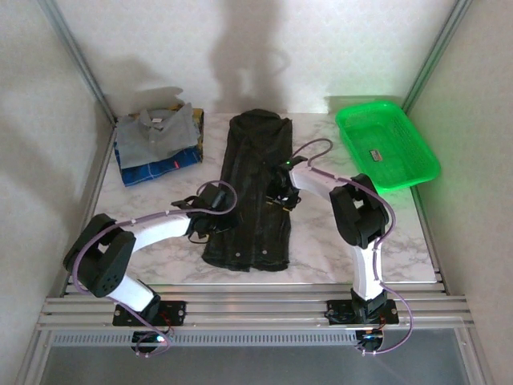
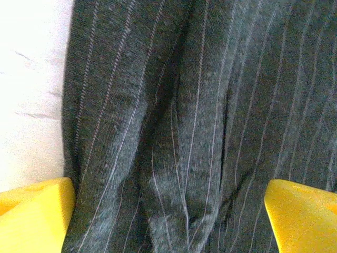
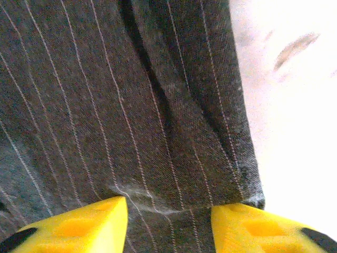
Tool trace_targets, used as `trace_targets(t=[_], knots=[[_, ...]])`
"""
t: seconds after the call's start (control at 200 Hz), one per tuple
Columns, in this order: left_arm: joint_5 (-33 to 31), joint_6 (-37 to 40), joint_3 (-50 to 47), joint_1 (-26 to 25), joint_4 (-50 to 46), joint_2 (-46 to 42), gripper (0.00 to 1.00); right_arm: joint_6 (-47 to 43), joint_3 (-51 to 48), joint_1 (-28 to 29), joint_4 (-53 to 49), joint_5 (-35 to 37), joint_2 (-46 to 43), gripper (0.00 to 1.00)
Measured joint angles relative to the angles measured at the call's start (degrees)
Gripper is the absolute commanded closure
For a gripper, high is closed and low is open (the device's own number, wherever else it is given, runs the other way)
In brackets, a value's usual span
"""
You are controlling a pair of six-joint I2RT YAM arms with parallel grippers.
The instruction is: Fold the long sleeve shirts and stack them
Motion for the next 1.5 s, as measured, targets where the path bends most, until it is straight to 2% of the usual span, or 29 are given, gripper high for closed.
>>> trace_targets(t=[0.19,0.3,0.41,0.521,0.781,1.126,1.276,1.502], knots=[[0.3,-1.0,0.4,0.9,-4.2,-6.1,0.01,-5.0,-0.6,-1.5,-1.5,-2.0,-4.5,0.34],[0.9,-1.0,0.3,1.8,-5.8,-9.7,0.0,-6.4,-6.0,-1.2,-2.9,-3.7,-15.2,0.29],[3.6,-0.9,-1.7,1.6,-5.0,-11.0,0.0,-7.0,-12.5,-1.3,-4.2,-6.1,-26.5,0.28],[5.6,0.1,-3.1,0.9,-5.3,-9.6,0.01,-7.1,-19.8,-1.3,-4.3,-9.6,-32.6,0.27],[7.7,2.8,-2.6,-1.7,-5.8,-3.6,0.06,-3.2,-37.5,0.3,-0.4,-16.8,-34.1,0.29],[7.5,4.4,-1.4,-2.9,-8.7,-2.7,0.1,1.6,-40.0,5.9,8.1,-18.6,-31.4,0.31],[7.0,4.7,-1.0,-3.2,-8.9,-1.7,0.21,2.3,-39.5,6.4,8.6,-18.5,-28.9,0.36],[6.8,5.3,1.9,-4.3,-9.2,2.6,0.53,3.5,-36.8,6.2,5.1,-18.1,-25.4,0.48]])
